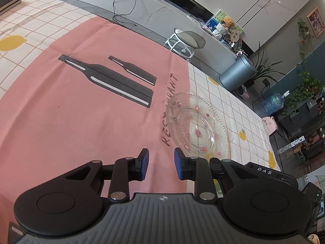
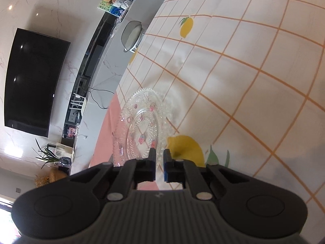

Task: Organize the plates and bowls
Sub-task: 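Move the left gripper to the clear glass plate and grasp its rim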

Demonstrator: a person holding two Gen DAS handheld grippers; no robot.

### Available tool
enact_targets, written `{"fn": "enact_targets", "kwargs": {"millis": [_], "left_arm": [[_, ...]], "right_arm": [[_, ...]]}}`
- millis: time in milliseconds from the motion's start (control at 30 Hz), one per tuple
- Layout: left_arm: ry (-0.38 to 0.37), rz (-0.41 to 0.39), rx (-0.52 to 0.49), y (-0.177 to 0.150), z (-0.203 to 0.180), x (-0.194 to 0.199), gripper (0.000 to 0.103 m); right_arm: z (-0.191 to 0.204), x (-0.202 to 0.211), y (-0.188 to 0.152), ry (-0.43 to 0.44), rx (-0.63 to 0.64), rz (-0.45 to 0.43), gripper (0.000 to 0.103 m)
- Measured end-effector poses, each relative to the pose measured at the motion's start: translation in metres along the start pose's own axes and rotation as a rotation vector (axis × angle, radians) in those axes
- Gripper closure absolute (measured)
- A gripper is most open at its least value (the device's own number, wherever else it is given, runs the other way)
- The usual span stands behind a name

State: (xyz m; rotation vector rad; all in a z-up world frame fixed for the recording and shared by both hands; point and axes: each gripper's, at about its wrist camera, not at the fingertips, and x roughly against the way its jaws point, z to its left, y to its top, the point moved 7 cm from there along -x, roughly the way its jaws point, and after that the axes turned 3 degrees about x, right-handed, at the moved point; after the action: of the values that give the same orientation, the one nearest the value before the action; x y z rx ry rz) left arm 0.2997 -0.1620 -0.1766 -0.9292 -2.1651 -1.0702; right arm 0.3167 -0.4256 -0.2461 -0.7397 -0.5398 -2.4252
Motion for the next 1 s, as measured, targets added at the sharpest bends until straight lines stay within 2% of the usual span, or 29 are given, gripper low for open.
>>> {"fn": "enact_targets", "kwargs": {"millis": [267, 533, 833, 900, 933, 967, 1000], "left_arm": [[-0.007, 0.012, 0.025, -0.015, 0.013, 0.019, 0.069], [-0.030, 0.034, 0.007, -0.021, 0.010, 0.020, 0.065], [-0.036, 0.064, -0.016, -0.023, 0.005, 0.005, 0.059], [-0.044, 0.072, -0.015, -0.021, 0.004, -0.001, 0.057], [-0.047, 0.073, -0.015, -0.021, 0.004, -0.004, 0.054], [-0.049, 0.074, -0.017, -0.020, 0.003, -0.007, 0.053], [-0.048, 0.079, -0.023, -0.021, 0.003, -0.011, 0.052]], "right_arm": [[-0.022, 0.046, -0.032, -0.061, -0.009, 0.101, 0.100], [-0.042, 0.091, -0.065, -0.096, -0.014, 0.096, 0.100], [-0.035, 0.096, -0.049, -0.152, 0.063, 0.006, 0.095], [-0.032, 0.095, -0.040, -0.155, 0.089, -0.020, 0.090], [-0.031, 0.094, -0.036, -0.159, 0.105, -0.036, 0.082], [-0.031, 0.093, -0.030, -0.160, 0.121, -0.047, 0.078], [-0.031, 0.091, -0.027, -0.162, 0.131, -0.055, 0.078]]}}
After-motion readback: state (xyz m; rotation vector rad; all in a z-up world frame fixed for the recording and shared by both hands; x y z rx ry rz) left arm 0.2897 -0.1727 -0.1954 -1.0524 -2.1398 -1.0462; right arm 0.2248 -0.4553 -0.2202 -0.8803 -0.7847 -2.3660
